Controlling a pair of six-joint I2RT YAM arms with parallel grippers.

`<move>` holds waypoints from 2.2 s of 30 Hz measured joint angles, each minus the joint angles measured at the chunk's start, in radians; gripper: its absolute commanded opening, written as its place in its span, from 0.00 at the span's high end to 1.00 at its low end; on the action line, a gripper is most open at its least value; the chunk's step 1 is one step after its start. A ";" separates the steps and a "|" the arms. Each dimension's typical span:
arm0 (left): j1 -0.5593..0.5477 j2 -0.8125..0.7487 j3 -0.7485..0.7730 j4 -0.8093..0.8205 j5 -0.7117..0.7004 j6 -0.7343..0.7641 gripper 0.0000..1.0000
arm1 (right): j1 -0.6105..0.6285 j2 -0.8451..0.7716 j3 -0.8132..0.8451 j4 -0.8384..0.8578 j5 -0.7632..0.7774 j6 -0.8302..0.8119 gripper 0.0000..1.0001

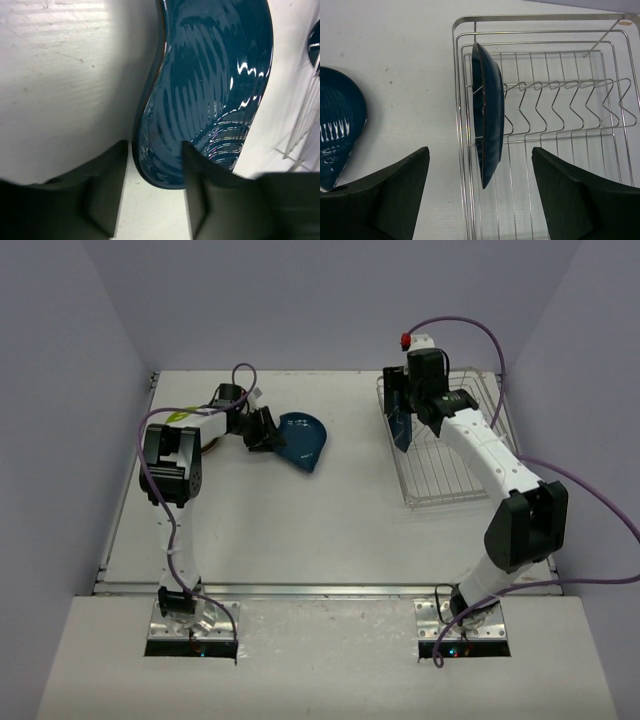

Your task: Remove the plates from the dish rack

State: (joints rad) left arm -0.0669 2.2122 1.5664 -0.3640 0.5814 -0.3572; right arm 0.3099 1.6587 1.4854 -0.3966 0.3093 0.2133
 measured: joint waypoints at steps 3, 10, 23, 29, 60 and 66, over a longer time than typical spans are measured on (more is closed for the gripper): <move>0.000 0.000 0.019 -0.016 -0.015 0.012 0.35 | 0.000 0.030 0.021 -0.007 -0.007 -0.045 0.18; -0.002 0.000 0.075 -0.066 -0.082 0.054 0.02 | 0.000 0.130 0.140 -0.050 0.037 -0.186 0.18; -0.031 -0.294 0.076 -0.142 -0.145 0.125 0.00 | 0.000 0.316 0.245 -0.071 0.112 -0.306 0.30; -0.032 -0.382 0.051 -0.147 -0.147 0.136 0.00 | -0.009 0.393 0.268 -0.079 0.114 -0.317 0.32; -0.033 -0.384 0.015 -0.163 -0.145 0.135 0.00 | -0.045 0.501 0.290 -0.050 0.126 -0.296 1.00; -0.033 -0.384 0.015 -0.163 -0.151 0.135 0.00 | -0.039 0.501 0.292 -0.048 0.140 -0.302 1.00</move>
State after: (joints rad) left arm -0.0998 1.8286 1.5810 -0.5274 0.4307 -0.2222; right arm 0.2714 2.1593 1.7771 -0.4445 0.4489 -0.0888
